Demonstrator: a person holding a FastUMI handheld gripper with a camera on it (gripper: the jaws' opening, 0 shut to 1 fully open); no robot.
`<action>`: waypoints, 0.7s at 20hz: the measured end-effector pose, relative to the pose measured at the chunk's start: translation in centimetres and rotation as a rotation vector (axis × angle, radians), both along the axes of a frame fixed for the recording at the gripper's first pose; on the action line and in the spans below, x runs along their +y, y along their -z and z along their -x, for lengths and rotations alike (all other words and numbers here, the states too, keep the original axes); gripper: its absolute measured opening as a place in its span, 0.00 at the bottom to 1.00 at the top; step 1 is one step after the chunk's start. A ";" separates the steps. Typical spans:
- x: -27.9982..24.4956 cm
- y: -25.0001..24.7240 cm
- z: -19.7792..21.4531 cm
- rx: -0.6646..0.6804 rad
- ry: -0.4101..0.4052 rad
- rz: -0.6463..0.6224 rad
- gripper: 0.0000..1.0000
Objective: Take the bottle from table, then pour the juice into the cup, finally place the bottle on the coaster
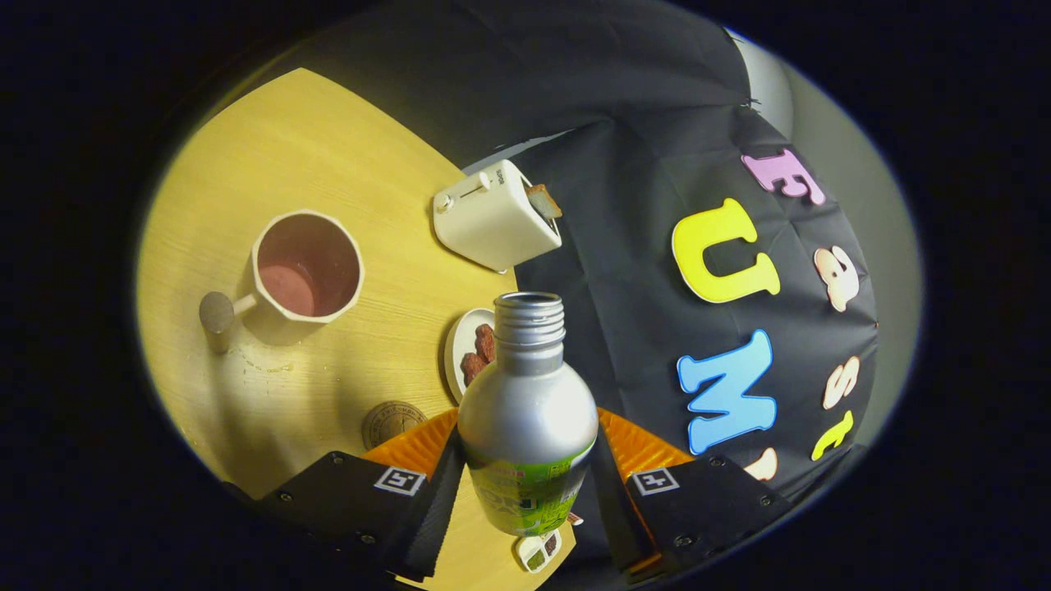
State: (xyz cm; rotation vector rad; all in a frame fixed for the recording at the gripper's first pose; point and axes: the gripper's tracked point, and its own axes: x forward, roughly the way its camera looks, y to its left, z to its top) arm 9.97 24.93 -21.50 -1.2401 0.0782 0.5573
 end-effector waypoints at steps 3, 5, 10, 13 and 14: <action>-0.2 -0.4 0.1 -0.001 0.015 -0.050 0.76; -0.4 -0.4 0.1 0.009 0.032 -0.094 0.76; -1.1 0.0 -0.4 0.102 0.114 -0.263 0.76; -1.6 -0.1 -0.2 0.169 0.147 -0.428 0.76; -1.9 -0.2 -0.3 0.182 0.154 -0.471 0.76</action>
